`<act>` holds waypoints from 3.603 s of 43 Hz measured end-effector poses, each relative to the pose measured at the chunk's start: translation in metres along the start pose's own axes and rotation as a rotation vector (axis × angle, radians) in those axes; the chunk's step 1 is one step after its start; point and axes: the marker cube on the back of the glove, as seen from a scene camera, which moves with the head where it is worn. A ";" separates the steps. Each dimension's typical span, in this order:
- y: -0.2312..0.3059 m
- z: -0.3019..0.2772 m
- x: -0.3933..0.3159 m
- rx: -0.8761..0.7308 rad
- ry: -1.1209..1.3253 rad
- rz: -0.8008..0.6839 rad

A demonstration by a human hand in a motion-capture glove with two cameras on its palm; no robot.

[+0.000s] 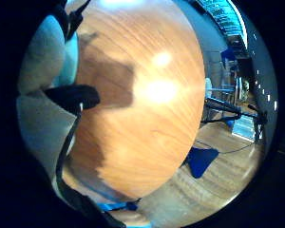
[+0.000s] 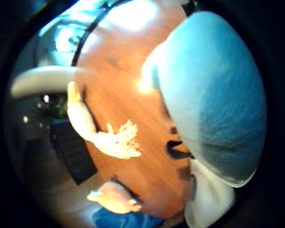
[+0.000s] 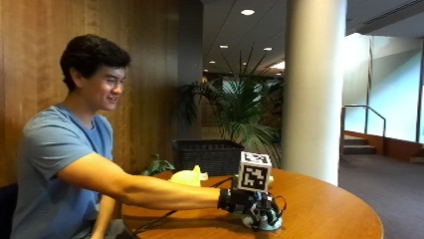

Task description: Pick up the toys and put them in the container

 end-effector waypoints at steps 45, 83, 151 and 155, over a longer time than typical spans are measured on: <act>0.203 -0.308 -0.251 0.395 0.017 -0.214; 0.247 -0.177 -0.460 0.204 -0.021 -0.493; 0.274 -0.047 -0.179 -0.018 0.153 -0.215; 0.273 -0.015 -0.168 -0.053 0.243 -0.221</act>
